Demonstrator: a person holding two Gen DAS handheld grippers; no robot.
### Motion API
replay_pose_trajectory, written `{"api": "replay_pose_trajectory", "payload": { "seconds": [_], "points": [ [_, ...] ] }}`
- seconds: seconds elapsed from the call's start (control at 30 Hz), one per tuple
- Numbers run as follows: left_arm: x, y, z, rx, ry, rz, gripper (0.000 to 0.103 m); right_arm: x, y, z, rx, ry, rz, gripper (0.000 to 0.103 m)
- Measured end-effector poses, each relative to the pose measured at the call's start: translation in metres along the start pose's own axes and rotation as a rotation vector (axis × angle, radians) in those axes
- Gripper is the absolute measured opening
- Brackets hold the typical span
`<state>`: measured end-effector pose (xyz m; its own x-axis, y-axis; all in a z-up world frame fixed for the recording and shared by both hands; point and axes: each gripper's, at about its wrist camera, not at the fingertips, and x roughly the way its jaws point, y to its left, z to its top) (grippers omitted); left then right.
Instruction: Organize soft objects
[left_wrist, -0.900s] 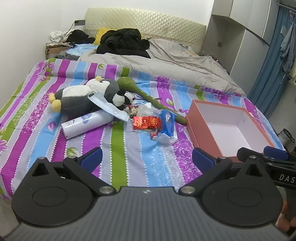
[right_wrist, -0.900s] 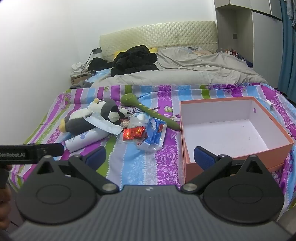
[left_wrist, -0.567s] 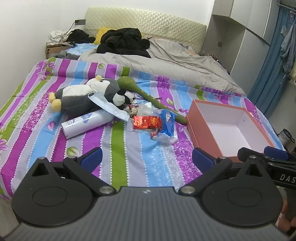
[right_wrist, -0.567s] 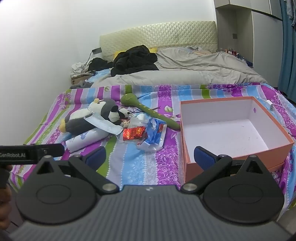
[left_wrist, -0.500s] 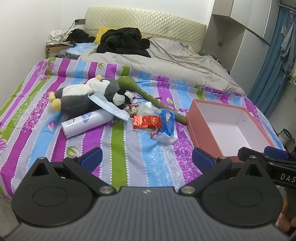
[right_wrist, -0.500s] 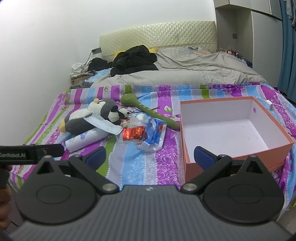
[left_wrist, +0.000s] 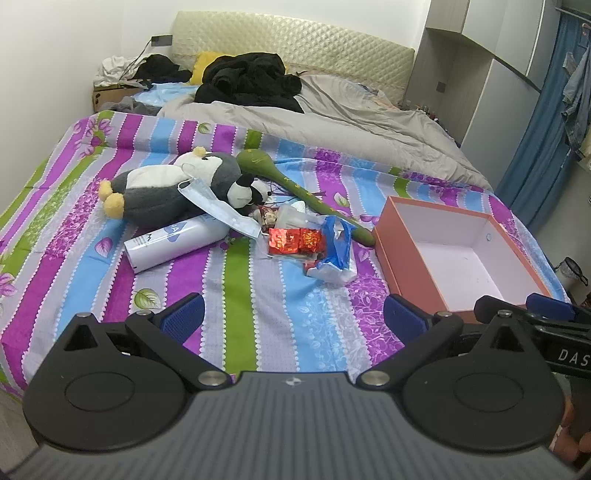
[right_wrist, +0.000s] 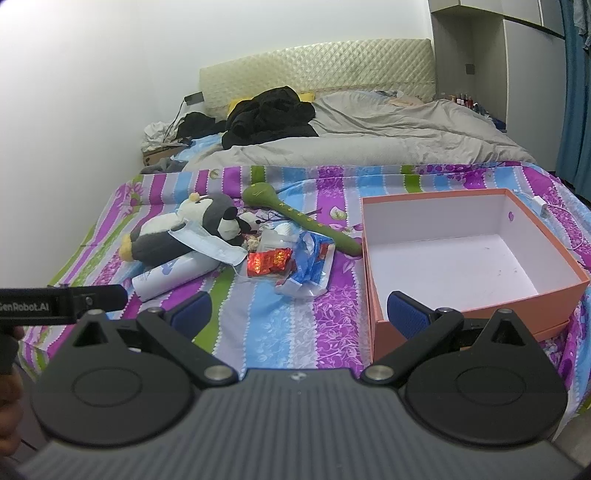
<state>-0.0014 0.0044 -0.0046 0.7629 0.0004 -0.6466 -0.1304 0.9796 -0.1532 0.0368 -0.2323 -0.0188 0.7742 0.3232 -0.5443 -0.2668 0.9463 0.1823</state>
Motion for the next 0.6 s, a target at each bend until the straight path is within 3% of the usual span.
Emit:
{"api": "replay_pose_trajectory", "payload": {
  "seconds": [0.6],
  "points": [
    [0.0017,0.0015,0.0047,-0.017,0.004,-0.003,0.103,-0.0019,-0.006,0.0001,0.003,-0.004,-0.015,0.103]
  ]
}}
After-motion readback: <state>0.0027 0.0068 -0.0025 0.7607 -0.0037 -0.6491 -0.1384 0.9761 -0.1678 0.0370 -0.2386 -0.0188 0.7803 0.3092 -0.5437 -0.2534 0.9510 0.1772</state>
